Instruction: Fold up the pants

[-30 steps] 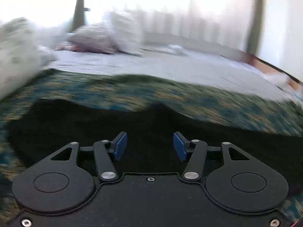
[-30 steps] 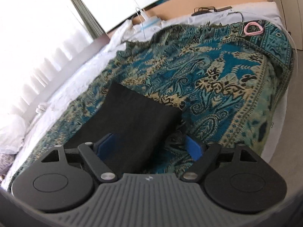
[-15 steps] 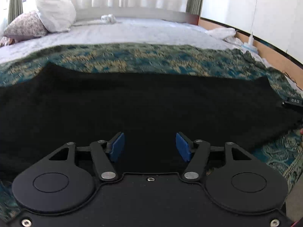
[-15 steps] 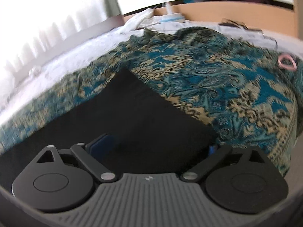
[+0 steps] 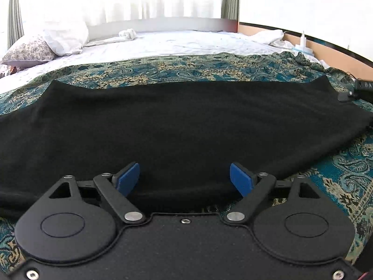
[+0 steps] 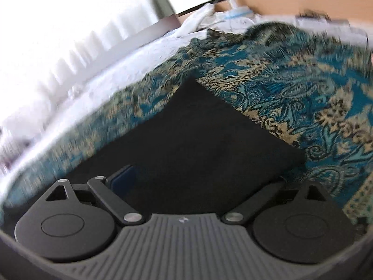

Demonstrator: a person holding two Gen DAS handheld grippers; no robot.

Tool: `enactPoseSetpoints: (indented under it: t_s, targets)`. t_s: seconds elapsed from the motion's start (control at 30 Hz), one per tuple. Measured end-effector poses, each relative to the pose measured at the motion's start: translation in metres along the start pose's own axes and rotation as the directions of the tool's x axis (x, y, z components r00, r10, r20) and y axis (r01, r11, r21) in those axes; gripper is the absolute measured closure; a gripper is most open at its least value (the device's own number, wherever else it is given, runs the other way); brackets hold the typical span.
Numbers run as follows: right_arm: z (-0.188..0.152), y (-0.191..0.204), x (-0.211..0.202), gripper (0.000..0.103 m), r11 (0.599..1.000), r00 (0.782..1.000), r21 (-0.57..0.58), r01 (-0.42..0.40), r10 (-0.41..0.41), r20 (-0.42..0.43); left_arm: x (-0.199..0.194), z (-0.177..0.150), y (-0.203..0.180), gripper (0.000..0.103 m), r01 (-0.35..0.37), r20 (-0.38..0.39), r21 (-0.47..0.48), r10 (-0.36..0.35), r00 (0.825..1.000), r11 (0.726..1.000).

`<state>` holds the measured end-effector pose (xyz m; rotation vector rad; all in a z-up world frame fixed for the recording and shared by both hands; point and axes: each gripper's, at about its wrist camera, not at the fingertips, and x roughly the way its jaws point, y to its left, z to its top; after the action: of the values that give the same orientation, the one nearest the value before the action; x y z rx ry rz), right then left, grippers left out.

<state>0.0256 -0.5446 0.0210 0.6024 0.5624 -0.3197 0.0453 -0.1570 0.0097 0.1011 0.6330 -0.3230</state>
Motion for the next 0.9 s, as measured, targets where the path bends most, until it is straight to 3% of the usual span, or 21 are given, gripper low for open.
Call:
enactPoseSetpoints:
  t_s: [0.13, 0.23, 0.27, 0.3, 0.33, 0.37, 0.47, 0.5, 0.6, 0.67, 0.7, 0.8, 0.9]
  targets:
    - [0.008, 0.005, 0.015, 0.026, 0.997, 0.997, -0.017, 0.071, -0.071, 0.006, -0.004, -0.006, -0.001, 0.018, -0.014, 0.038, 0.003, 0.014, 0.999, 1.0]
    - [0.009, 0.019, 0.018, 0.061, 0.981, 0.985, -0.084, 0.175, -0.175, 0.013, -0.007, -0.007, 0.004, 0.018, -0.013, 0.042, -0.018, 0.014, 0.999, 1.0]
    - [0.011, 0.021, 0.017, 0.084, 0.971, 0.975, -0.092, 0.22, -0.22, 0.012, -0.009, -0.007, 0.007, 0.019, -0.021, 0.043, -0.039, 0.022, 0.999, 0.999]
    - [0.014, 0.026, 0.018, 0.092, 0.955, 0.959, -0.095, 0.282, -0.282, 0.007, -0.014, -0.006, 0.011, 0.022, -0.049, 0.05, -0.066, 0.053, 0.997, 0.997]
    - [0.018, 0.033, 0.018, 0.092, 0.938, 0.943, -0.098, 0.332, -0.333, 0.004, -0.023, -0.006, 0.016, 0.032, -0.095, 0.079, -0.107, 0.103, 0.992, 0.99]
    - [0.022, 0.043, 0.018, 0.094, 0.92, 0.927, -0.116, 0.375, -0.376, 0.013, -0.034, -0.007, 0.021, 0.033, -0.142, 0.119, -0.154, 0.16, 0.98, 0.978]
    - [0.025, 0.089, 0.02, 0.097, 0.864, 0.894, -0.23, 0.448, -0.438, 0.099, -0.06, -0.01, 0.04, 0.028, -0.185, 0.194, -0.22, 0.229, 0.954, 0.958]
    - [0.024, 0.113, 0.02, 0.097, 0.857, 0.9, -0.276, 0.435, -0.417, 0.126, -0.064, -0.011, 0.047, 0.028, -0.181, 0.2, -0.213, 0.225, 0.954, 0.96]
    - [0.001, 0.19, 0.021, 0.097, 0.855, 0.954, -0.423, 0.301, -0.266, 0.141, -0.07, -0.02, 0.07, 0.028, -0.193, 0.192, -0.203, 0.232, 0.954, 0.96]
    - [-0.038, 0.248, 0.023, 0.096, 0.792, 0.981, -0.579, 0.195, -0.161, 0.111, -0.071, -0.027, 0.089, 0.028, -0.204, 0.173, -0.238, 0.248, 0.953, 0.949]
    - [-0.068, 0.276, 0.022, 0.096, 0.735, 0.991, -0.664, 0.136, -0.108, 0.084, -0.071, -0.03, 0.098, 0.028, -0.205, 0.159, -0.263, 0.252, 0.955, 0.943]
    - [-0.141, 0.315, 0.014, 0.095, 0.611, 0.998, -0.789, -0.064, 0.024, -0.063, -0.068, -0.041, 0.122, 0.029, -0.193, 0.107, -0.332, 0.24, 0.965, 0.923]
    - [-0.184, 0.324, 0.008, 0.095, 0.546, 0.978, -0.812, -0.205, 0.085, -0.19, -0.065, -0.05, 0.135, 0.029, -0.17, 0.096, -0.356, 0.216, 0.972, 0.919]
